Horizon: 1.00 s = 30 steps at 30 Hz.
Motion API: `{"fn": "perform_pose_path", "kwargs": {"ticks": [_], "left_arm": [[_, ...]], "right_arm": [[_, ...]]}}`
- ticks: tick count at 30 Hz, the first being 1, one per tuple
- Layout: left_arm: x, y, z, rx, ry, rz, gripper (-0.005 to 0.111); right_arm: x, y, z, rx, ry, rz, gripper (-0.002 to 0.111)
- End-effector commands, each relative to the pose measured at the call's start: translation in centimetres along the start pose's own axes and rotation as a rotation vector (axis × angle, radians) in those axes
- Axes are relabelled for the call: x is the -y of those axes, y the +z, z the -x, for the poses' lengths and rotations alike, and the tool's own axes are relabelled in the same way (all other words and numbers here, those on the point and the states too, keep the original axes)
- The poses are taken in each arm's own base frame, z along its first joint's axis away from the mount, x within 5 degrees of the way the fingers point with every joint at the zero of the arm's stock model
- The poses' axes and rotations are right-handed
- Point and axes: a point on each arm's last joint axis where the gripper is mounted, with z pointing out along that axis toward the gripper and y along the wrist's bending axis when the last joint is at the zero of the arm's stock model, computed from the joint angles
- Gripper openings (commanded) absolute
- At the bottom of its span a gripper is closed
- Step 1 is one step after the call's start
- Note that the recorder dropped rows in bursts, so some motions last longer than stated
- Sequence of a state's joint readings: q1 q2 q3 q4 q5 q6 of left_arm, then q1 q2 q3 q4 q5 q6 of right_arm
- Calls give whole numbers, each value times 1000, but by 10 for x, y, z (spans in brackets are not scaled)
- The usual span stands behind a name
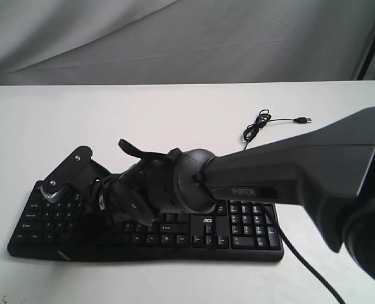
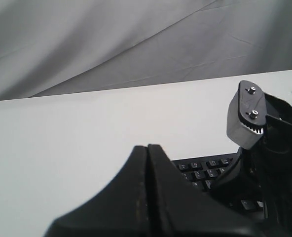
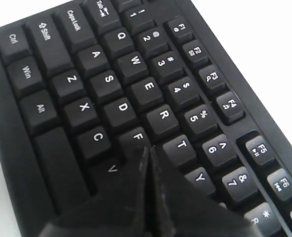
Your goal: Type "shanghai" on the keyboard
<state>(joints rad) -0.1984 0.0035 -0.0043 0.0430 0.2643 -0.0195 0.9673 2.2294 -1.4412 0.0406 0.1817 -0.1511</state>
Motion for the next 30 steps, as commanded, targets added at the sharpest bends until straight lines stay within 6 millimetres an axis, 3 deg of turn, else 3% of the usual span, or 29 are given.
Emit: {"fn": "perform_pose_path", "kwargs": {"ticks": [1,6,15,23,30], "left_arm": [[0,0,-1,4,-1,-4,0],[0,0,-1,4,-1,-4,0],[0,0,-1,4,-1,-4,0],[0,0,-1,4,-1,-4,0],[0,0,-1,4,-1,-4,0]], "right_arm": [[1,3,-2,-11,-11,-2,0],[1,2,-1,-9,-11,-2,0],[3,-25,14,21,-36,-11,0],[8,-24,0,-13,-17,-14,0],[11,-24,1,5,-13,-20,0]]}}
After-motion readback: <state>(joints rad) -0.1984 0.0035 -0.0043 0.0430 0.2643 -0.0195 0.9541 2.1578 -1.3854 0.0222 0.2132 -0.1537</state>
